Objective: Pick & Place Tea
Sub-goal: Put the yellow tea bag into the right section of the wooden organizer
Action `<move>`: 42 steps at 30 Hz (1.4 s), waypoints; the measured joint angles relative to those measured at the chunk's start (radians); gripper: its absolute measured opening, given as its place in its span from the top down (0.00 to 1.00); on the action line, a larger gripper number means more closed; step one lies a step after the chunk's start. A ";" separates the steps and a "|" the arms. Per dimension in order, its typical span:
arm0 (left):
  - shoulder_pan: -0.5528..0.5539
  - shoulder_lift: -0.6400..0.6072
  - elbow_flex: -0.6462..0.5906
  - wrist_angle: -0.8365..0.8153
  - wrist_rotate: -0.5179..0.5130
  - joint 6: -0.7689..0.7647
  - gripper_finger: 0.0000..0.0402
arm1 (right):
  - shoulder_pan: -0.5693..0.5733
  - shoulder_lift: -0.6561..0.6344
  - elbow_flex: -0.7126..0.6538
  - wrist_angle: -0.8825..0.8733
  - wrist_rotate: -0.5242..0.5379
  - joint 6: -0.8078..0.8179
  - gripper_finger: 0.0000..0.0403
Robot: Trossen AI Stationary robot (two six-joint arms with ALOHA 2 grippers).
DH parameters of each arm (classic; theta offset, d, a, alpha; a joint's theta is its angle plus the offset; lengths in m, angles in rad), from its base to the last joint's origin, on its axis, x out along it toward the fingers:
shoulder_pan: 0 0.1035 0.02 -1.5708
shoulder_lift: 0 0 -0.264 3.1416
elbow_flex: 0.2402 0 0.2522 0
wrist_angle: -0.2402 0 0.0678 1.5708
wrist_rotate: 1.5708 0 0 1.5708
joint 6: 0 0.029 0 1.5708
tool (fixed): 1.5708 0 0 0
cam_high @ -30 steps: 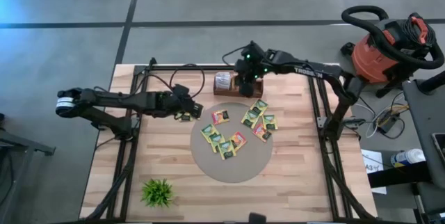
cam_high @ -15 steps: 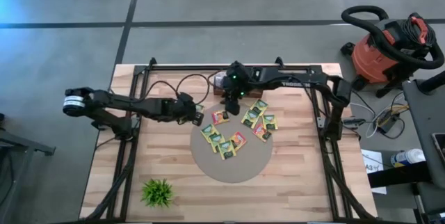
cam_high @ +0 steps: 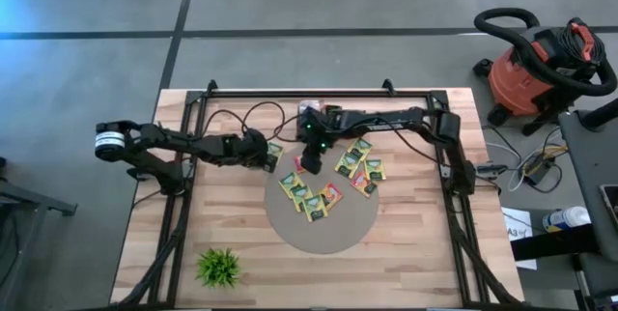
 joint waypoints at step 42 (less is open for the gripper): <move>0.060 -0.195 -0.176 0.118 0.071 -0.344 0.86 | -0.019 0.297 0.322 0.063 0.007 -0.240 0.67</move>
